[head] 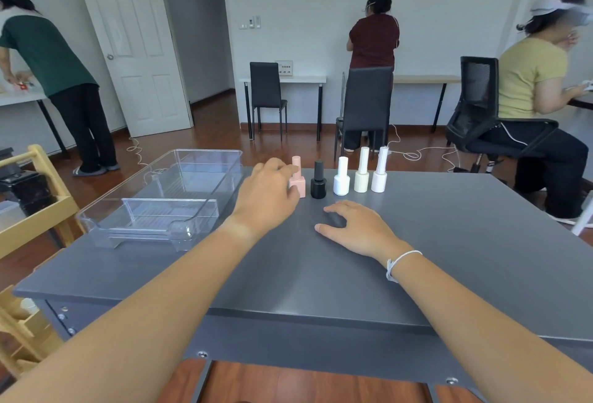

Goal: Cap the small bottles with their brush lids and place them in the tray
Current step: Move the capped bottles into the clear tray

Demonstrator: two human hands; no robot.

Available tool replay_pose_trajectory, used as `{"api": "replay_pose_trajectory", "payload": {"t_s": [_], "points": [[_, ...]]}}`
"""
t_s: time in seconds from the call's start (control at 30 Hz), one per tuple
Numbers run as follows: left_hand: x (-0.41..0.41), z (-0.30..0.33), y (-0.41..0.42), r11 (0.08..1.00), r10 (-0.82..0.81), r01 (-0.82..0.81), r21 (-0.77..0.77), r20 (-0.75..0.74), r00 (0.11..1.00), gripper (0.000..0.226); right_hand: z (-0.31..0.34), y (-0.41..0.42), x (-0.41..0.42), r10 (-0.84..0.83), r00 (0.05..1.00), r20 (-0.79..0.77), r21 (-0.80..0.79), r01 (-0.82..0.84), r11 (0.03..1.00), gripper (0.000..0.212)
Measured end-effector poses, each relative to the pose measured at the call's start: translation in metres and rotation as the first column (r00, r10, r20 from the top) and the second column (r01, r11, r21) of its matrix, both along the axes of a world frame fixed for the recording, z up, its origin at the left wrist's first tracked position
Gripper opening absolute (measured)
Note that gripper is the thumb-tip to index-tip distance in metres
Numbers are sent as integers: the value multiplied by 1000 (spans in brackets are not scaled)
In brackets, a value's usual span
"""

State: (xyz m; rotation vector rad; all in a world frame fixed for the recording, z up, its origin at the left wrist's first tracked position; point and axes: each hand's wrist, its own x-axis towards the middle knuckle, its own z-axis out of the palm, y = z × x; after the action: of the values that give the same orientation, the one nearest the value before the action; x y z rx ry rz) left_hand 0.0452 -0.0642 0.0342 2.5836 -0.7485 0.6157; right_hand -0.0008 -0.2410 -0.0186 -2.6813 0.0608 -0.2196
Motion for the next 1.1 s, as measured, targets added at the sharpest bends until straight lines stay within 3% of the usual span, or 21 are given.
{"api": "replay_pose_trajectory", "payload": {"t_s": [0.23,0.43,0.67,0.8,1.1], "points": [[15,-6,-23,996,-82,79,-43,-77,994,41,-3,-18,10,-49,995,86,227,28,973,39],[30,-8,-40,986,-146,140,-93,-64,987,37,6,-34,20,-172,923,345,455,-4,890,6],[41,18,-83,952,-280,276,-128,-13,960,35,31,-76,32,-279,751,599,414,7,910,10],[49,36,-113,941,-325,324,-94,5,946,37,38,-96,47,-328,711,622,408,63,911,20],[75,43,-150,944,-328,326,-41,-143,934,34,15,-112,76,-356,767,534,467,83,880,23]]}}
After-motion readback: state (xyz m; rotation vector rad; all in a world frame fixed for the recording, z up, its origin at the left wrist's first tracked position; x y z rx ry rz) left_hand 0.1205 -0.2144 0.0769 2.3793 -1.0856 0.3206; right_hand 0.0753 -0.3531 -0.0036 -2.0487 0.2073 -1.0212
